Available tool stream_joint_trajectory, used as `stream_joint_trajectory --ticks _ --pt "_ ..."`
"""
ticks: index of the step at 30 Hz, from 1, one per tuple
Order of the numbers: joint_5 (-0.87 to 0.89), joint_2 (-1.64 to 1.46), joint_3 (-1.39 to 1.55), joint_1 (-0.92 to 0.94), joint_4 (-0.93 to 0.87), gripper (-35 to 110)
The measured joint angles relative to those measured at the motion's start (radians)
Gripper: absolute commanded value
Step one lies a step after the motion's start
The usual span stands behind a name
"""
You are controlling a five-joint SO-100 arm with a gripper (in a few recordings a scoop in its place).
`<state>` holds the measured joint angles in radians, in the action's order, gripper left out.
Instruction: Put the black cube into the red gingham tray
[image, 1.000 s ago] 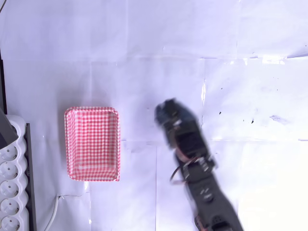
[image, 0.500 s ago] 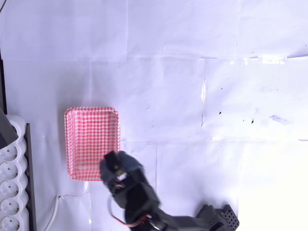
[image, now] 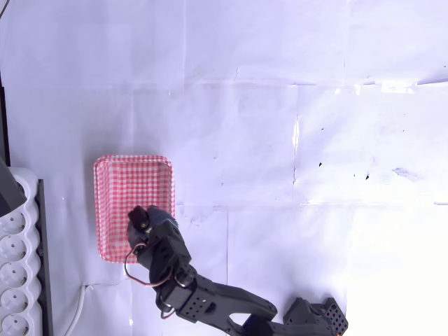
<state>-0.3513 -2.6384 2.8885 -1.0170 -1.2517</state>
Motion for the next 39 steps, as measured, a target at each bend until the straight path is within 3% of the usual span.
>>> stream_joint_trajectory --ticks 4,15,21,25,30,34,39 --pt "0.003 -0.005 0.006 0.003 0.012 34" --pt "0.015 0.018 0.026 0.002 -0.031 38" --pt "-0.009 0.319 -0.141 0.029 0.006 38" --pt "0.012 0.638 -0.451 0.103 0.169 33" --pt "0.077 1.078 -1.008 0.244 0.396 0" --pt "0.086 1.462 -1.483 0.403 0.591 0" --pt "0.124 1.965 -1.953 0.62 0.634 0"
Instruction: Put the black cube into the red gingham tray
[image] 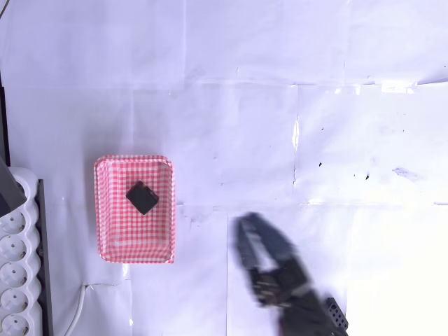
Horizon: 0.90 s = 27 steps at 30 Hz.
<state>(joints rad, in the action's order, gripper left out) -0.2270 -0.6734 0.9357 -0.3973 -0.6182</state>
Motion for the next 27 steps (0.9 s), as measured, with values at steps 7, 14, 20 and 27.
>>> stream_joint_trajectory --ticks 7,14,20,27 --pt "0.238 0.483 -0.561 0.278 -0.084 0" --pt "0.291 0.732 -0.933 0.365 -0.308 0" --pt "0.23 0.818 -0.933 0.35 -0.612 0" --pt "0.219 0.841 -0.933 0.359 -0.686 0"
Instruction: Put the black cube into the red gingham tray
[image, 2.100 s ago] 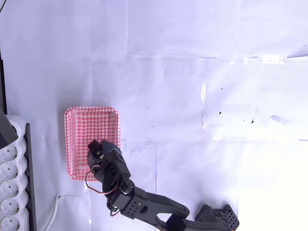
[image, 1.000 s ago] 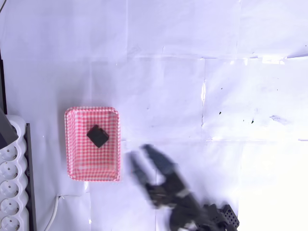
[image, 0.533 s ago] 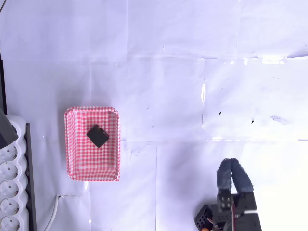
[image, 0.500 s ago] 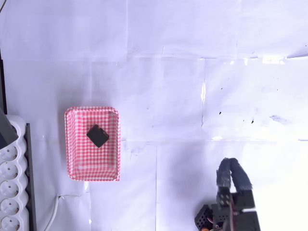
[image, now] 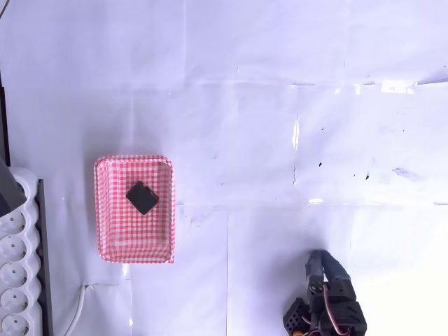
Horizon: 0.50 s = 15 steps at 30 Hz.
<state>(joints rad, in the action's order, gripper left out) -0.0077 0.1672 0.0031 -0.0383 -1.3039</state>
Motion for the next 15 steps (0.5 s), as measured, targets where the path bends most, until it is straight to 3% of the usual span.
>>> stream_joint_trajectory --ticks 15 --pt "0.003 0.0 0.0 0.018 0.0 0"
